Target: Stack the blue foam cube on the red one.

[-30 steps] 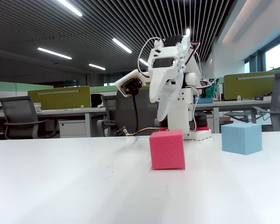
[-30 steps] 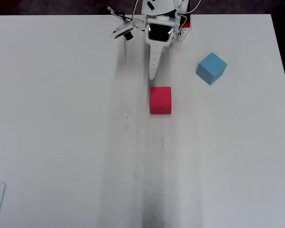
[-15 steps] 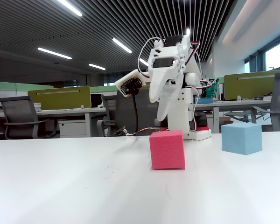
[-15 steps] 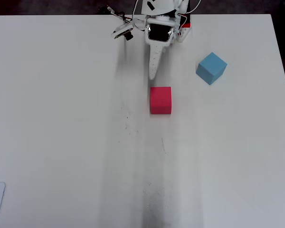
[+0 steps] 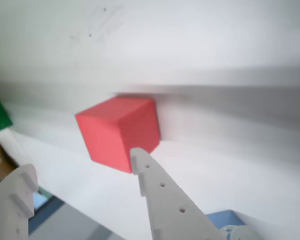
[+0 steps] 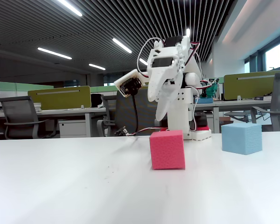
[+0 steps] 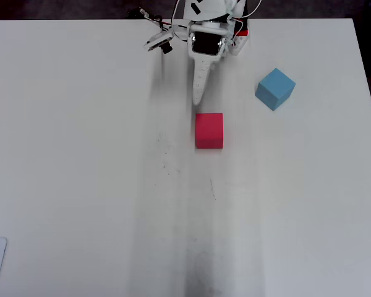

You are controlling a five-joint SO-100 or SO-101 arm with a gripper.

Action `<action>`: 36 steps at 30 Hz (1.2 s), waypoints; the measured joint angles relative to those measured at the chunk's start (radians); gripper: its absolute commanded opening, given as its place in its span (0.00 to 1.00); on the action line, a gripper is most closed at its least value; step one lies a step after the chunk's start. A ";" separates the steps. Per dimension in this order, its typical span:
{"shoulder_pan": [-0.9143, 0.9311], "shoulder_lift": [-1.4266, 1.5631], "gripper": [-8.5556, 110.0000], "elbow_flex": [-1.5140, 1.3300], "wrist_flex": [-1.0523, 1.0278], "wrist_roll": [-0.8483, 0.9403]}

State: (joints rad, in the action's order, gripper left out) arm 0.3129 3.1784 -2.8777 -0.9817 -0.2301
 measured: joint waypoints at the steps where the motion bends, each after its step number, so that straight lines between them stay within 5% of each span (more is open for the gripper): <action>1: 0.000 0.000 0.28 0.000 0.000 0.000; 10: -0.143 -0.038 0.32 0.075 -0.057 0.023; 18: -0.373 -0.528 0.39 0.457 -0.201 0.078; 36: -0.568 -0.782 0.39 0.446 -0.110 0.394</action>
State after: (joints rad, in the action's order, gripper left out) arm -0.2546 2.3961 -2.4314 -1.0922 0.1641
